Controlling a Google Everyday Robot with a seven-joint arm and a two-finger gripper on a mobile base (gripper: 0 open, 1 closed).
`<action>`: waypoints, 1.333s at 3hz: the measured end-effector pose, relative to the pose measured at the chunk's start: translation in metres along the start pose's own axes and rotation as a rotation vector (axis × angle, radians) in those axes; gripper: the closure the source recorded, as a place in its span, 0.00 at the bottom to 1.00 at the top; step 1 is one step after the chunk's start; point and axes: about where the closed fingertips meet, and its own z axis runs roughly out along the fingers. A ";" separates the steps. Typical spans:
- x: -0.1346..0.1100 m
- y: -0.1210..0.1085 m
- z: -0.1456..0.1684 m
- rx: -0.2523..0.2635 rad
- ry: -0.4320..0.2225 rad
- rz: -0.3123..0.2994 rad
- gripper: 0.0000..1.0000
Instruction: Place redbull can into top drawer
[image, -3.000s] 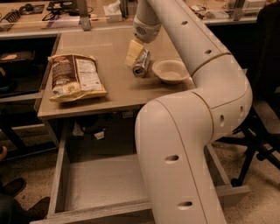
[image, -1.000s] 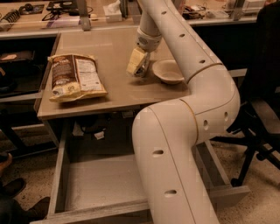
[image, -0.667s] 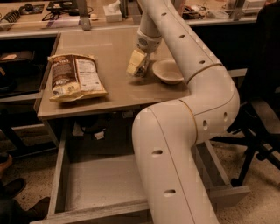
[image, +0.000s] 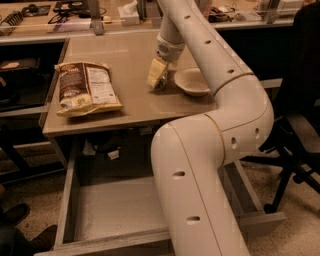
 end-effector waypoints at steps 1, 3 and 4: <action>0.000 0.000 0.000 0.000 0.000 0.000 0.42; 0.000 0.000 0.000 0.000 0.000 0.000 0.89; 0.000 0.000 0.000 0.000 0.000 0.000 1.00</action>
Offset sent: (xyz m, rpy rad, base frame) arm 0.0000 0.0000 0.0000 0.0000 0.0000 0.0000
